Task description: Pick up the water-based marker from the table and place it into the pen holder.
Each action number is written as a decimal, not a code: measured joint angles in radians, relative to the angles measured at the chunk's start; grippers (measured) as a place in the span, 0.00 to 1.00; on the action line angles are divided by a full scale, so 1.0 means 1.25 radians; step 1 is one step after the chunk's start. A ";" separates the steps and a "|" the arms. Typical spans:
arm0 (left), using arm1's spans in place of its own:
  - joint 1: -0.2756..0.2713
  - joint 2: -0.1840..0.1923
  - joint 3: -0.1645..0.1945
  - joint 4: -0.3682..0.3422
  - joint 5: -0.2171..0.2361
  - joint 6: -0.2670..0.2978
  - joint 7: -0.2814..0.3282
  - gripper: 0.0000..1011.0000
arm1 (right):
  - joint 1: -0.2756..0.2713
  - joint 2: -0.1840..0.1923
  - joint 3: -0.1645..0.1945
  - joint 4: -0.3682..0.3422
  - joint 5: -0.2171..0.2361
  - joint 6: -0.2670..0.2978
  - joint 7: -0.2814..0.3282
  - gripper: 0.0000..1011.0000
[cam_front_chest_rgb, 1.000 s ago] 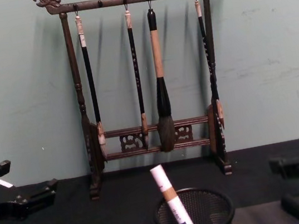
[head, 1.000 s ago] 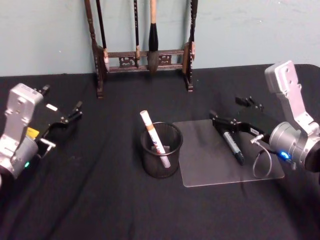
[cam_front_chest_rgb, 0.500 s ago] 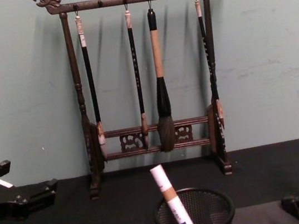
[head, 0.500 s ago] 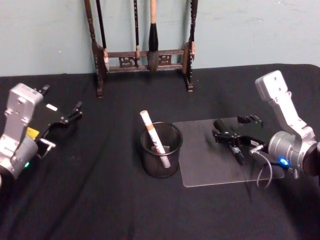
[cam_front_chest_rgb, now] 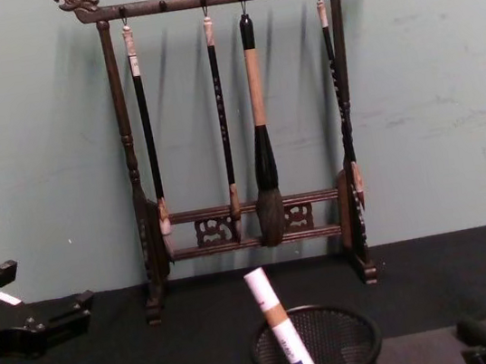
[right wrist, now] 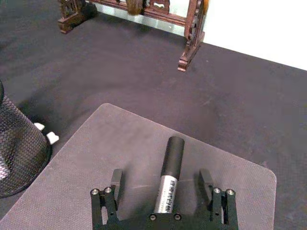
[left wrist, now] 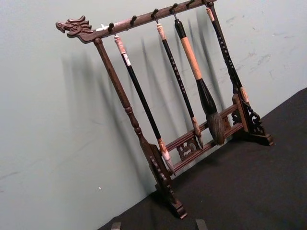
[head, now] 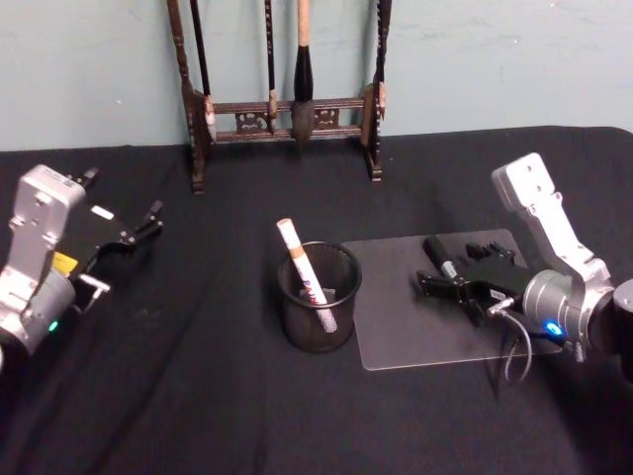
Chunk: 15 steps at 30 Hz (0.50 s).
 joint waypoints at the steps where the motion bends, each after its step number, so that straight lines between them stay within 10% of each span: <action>1: 0.000 0.000 0.000 0.000 0.000 0.000 0.000 0.99 | 0.000 -0.001 0.001 0.001 -0.001 0.000 0.000 0.99; 15: 0.000 0.000 0.000 0.000 0.000 0.000 0.000 0.99 | -0.001 -0.013 0.012 0.018 -0.014 -0.005 0.009 0.99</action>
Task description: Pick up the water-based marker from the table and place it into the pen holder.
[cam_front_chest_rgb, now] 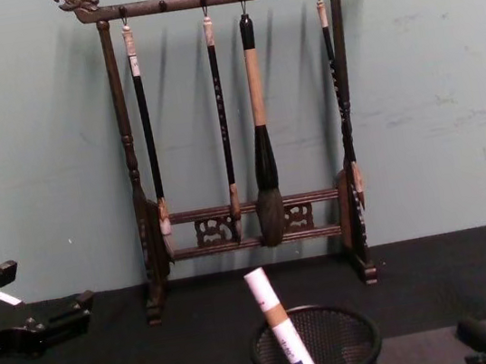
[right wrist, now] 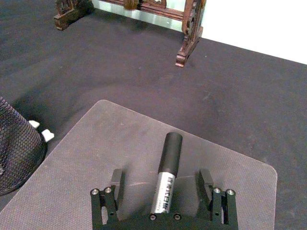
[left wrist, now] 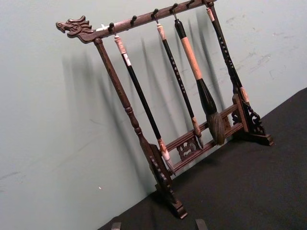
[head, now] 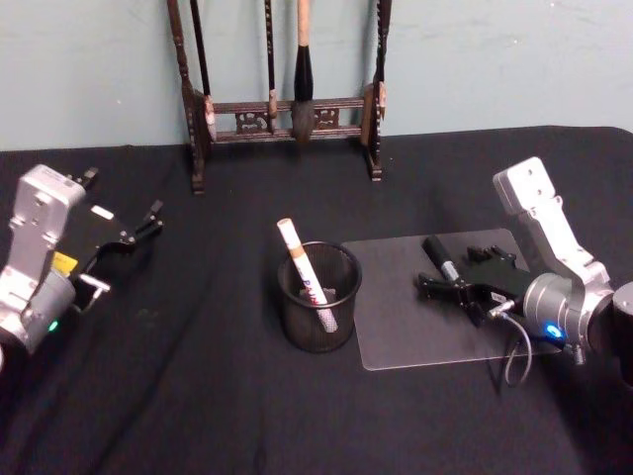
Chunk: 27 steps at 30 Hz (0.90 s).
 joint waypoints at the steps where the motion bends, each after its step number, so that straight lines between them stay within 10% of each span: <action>1: 0.000 0.000 0.000 0.000 0.000 0.000 0.000 0.99 | 0.000 -0.001 0.000 0.002 -0.001 -0.001 0.001 0.99; 27: 0.000 0.000 0.000 0.000 0.000 0.000 0.000 0.99 | 0.000 -0.008 0.004 0.014 -0.009 -0.005 0.008 0.98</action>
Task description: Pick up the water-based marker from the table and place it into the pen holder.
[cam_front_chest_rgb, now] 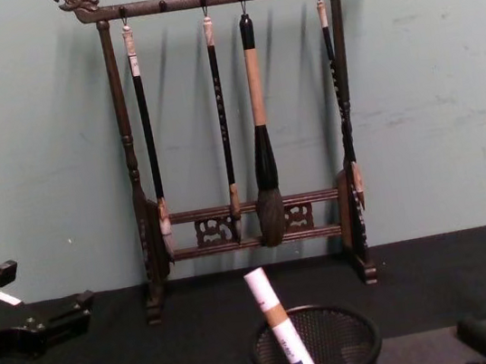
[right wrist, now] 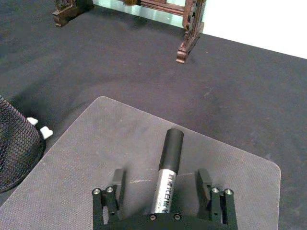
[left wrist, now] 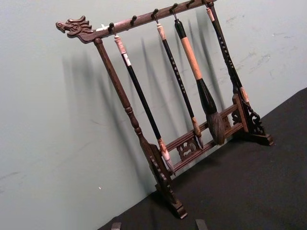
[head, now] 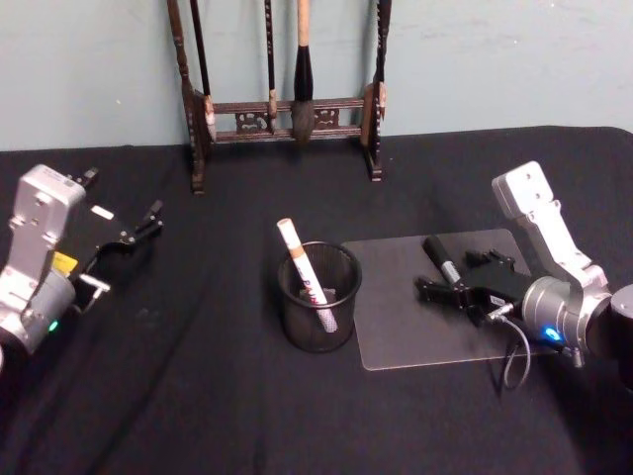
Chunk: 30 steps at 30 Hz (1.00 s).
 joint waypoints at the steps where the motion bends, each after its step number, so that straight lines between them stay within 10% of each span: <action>1: 0.000 0.000 0.000 0.000 0.000 0.000 0.000 0.99 | 0.000 0.000 0.000 0.000 0.000 0.000 0.000 0.95; 30: 0.000 0.000 0.000 0.000 0.000 0.000 0.000 0.99 | 0.000 0.000 0.000 0.000 0.001 0.001 -0.001 0.20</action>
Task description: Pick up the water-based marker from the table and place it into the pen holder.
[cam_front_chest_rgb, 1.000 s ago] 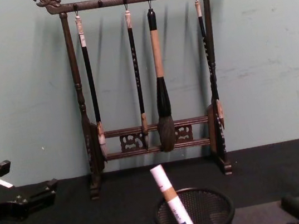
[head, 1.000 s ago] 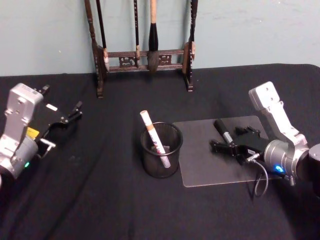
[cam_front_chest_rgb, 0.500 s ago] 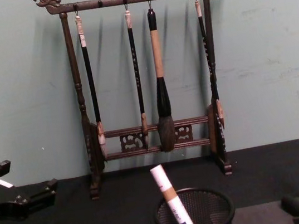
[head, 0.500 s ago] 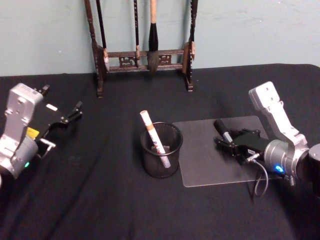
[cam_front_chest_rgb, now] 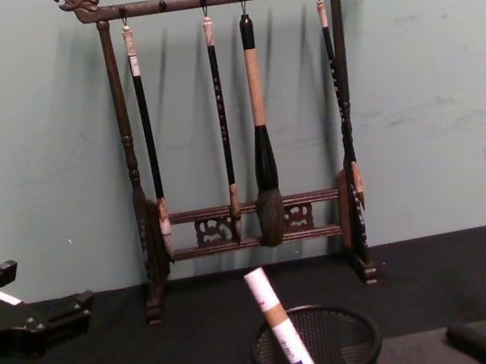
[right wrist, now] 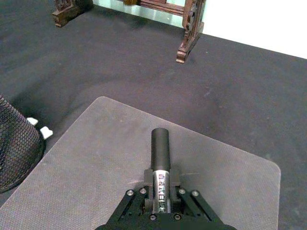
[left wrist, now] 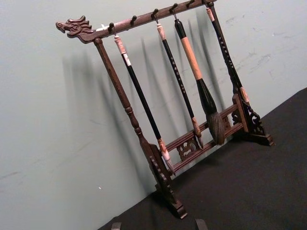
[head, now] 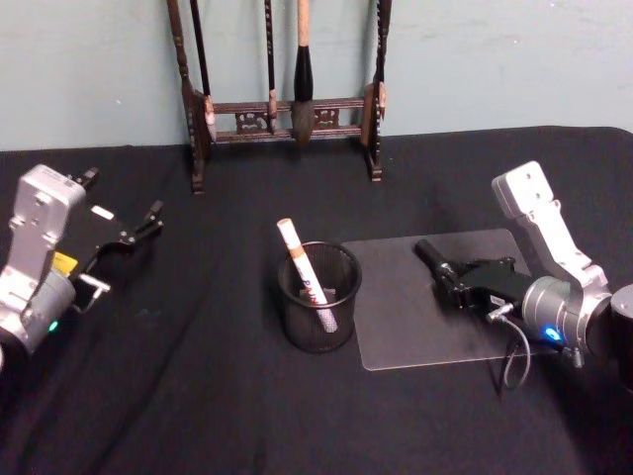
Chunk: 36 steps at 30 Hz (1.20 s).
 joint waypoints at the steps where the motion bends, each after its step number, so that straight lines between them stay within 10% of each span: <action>1: 0.000 0.000 0.000 0.000 0.000 0.000 0.000 0.99 | 0.000 0.000 0.000 0.000 0.000 0.000 0.000 0.20; 11: 0.000 0.000 0.000 0.000 0.000 0.000 0.000 0.99 | -0.005 -0.002 0.009 -0.012 0.016 -0.034 0.018 0.20; 24: 0.000 0.000 0.000 0.000 0.000 0.000 0.000 0.99 | 0.004 -0.044 0.013 -0.008 0.101 -0.376 0.124 0.20; 36: 0.000 0.000 0.000 0.000 0.000 0.000 0.000 0.99 | 0.048 -0.113 -0.039 0.077 0.169 -0.528 0.211 0.20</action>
